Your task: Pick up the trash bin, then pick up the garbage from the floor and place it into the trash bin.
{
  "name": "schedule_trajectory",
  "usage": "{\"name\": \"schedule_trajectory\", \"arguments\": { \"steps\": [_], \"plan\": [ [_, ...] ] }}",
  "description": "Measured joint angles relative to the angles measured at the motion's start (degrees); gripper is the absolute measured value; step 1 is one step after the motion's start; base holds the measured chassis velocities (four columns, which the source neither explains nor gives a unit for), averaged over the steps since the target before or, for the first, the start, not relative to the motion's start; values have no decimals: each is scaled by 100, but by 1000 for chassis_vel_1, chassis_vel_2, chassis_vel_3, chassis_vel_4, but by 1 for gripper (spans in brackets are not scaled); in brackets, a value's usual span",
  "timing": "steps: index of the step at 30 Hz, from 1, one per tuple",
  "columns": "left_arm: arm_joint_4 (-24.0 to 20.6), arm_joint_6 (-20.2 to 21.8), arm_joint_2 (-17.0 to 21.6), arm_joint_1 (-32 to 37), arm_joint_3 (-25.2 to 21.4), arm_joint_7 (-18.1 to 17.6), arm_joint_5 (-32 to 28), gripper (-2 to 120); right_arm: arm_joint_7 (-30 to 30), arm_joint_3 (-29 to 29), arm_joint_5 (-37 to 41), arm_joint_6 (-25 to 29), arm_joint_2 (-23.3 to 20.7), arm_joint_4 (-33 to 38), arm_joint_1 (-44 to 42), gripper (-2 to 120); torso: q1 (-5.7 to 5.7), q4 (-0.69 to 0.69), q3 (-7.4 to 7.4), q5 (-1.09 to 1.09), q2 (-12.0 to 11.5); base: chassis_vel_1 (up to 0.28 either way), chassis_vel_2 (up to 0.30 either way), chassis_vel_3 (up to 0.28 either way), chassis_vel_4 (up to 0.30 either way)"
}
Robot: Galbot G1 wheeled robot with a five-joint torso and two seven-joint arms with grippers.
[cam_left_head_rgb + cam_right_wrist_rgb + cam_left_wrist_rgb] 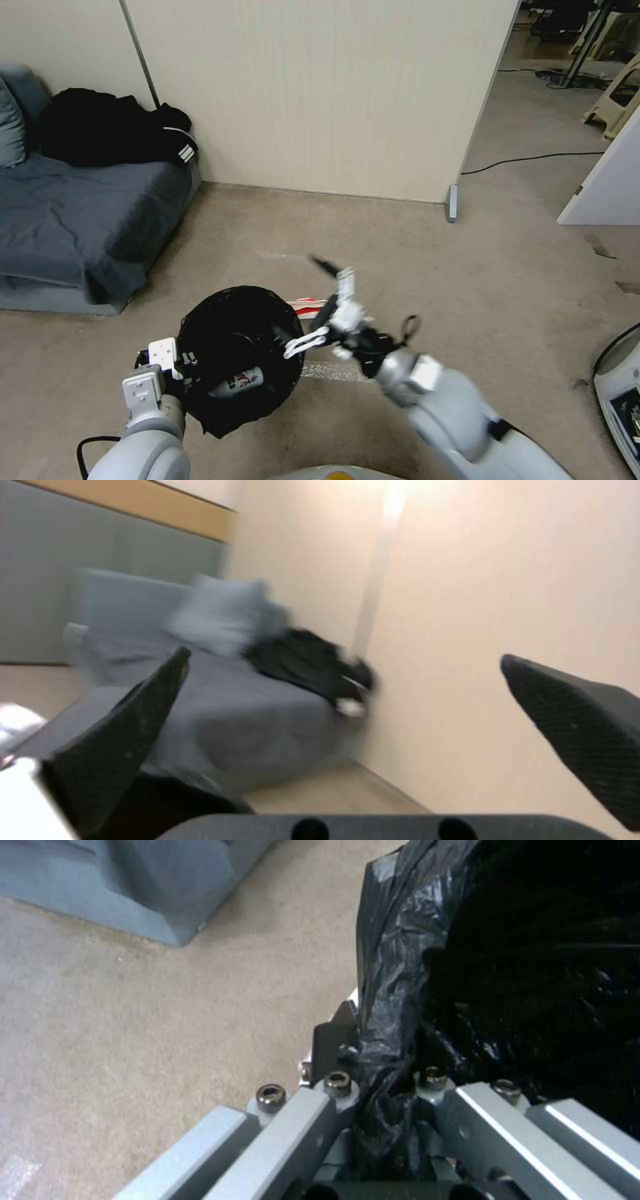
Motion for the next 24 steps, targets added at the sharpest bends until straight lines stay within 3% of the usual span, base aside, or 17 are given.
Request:
{"name": "schedule_trajectory", "arguments": {
  "steps": [2, 4, 13, 18, 24],
  "plan": [
    [17, -6, 3, -38, -42, 0, -8, 0, 47, 263, -116, -18, 113, 32, -326, 103, 0, -1, 0, 1, 0, 0, 0, 0, 0],
    [26, -18, 4, -76, -105, 1, -37, 0, 144, 645, -341, 165, 499, -84, -896, 100, 0, -2, 0, 2, 0, 0, 0, 0, 0],
    [62, -48, -4, -109, -177, 1, -33, 0, 307, 884, -542, 577, 1199, -948, -1275, 100, 0, 0, 0, 1, 0, 0, 0, 0, 0],
    [40, -55, -27, -75, -188, 0, -33, 0, 237, 880, -509, 606, 1219, -1286, -1065, 100, 0, 0, 0, 1, 0, 0, 0, 0, 0],
    [-32, -63, -71, -24, -182, 0, 12, 0, -98, 887, -326, 436, 832, -1741, -419, 100, 0, -1, 0, 1, 0, 0, 0, 0, 0]
  ]
}}
